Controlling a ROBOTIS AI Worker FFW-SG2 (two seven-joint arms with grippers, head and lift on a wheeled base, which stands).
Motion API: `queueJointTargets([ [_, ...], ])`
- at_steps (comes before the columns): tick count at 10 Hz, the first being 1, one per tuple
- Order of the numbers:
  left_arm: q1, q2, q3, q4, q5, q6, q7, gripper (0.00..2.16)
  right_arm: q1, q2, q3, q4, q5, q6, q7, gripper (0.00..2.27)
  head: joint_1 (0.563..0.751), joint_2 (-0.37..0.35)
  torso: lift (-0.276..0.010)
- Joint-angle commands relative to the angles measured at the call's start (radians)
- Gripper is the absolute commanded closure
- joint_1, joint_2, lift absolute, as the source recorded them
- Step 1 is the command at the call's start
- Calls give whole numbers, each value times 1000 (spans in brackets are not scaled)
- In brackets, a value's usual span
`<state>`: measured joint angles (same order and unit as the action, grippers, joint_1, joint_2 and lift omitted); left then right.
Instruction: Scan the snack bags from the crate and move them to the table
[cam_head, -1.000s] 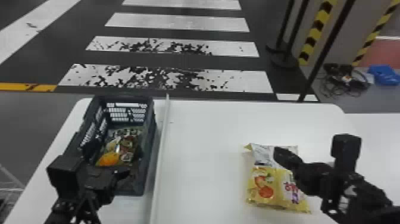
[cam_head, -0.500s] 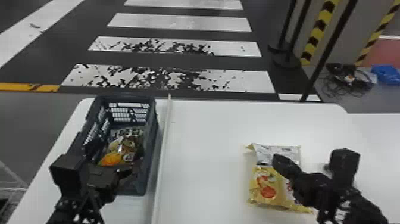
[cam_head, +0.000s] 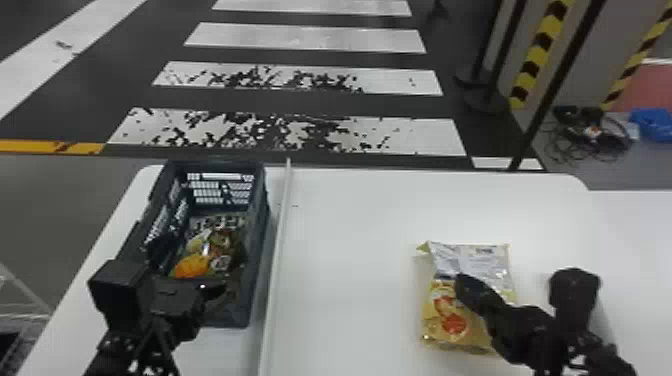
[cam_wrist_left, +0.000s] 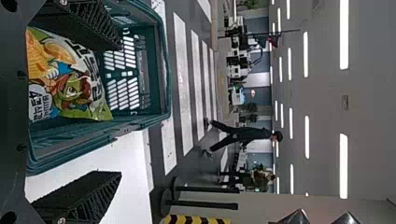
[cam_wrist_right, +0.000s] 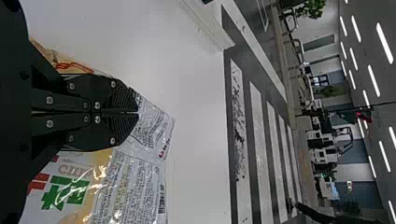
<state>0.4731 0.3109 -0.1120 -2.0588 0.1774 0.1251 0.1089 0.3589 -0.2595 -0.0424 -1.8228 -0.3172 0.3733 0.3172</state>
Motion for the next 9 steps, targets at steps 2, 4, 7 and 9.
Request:
queueJointTargets([
  [2,4,-1,-2,-1,-1,-3,0,39,-3,-30,4,37,13,-18,52,2236,695,-18,-95],
  [4,6,1,-2,0,-3,-3,0,39,-6,-57,7,60,24,-18,86,2236,695,-20,-95],
  [7,7,1,-3,0,-4,-6,0,39,-12,-78,4,91,20,-18,137,2236,695,-30,-95],
  [9,9,1,-3,2,-6,-9,0,39,-12,-96,3,89,20,-15,148,2236,695,-33,-95],
])
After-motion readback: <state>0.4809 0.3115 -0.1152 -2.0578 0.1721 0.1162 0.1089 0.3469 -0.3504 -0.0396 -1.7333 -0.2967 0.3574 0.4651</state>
